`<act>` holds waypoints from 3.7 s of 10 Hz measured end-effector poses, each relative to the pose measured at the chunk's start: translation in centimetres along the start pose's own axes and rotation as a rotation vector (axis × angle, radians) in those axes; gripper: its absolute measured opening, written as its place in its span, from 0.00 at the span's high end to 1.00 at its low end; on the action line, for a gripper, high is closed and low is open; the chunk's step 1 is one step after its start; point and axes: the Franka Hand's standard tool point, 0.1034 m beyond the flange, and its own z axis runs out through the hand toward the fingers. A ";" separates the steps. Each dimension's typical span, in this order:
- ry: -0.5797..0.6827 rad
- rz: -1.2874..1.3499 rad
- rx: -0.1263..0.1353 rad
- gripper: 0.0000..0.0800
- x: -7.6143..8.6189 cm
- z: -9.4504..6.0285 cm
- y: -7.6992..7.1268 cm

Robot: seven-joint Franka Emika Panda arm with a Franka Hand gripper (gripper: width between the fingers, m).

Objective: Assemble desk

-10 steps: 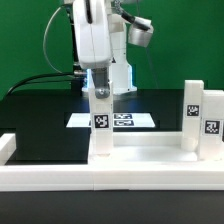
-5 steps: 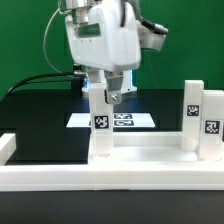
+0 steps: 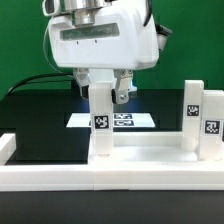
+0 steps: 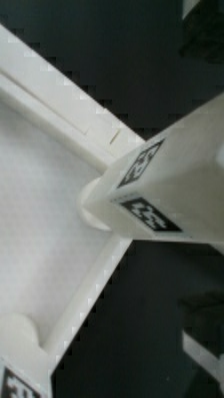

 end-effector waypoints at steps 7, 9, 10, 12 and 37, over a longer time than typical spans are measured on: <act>-0.043 -0.544 -0.008 0.24 -0.5 1.1 0.6; -0.043 -0.499 -0.010 0.47 -0.5 1.1 0.7; -0.042 -0.415 -0.012 0.64 -0.4 1.1 0.7; -0.042 -0.292 -0.013 0.64 -0.5 1.1 0.7; 0.084 -0.526 0.020 0.33 0.4 0.9 0.7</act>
Offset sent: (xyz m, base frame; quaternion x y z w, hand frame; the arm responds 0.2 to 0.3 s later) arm -0.0170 0.0264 -0.0127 0.0216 -0.0298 -0.2334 0.9717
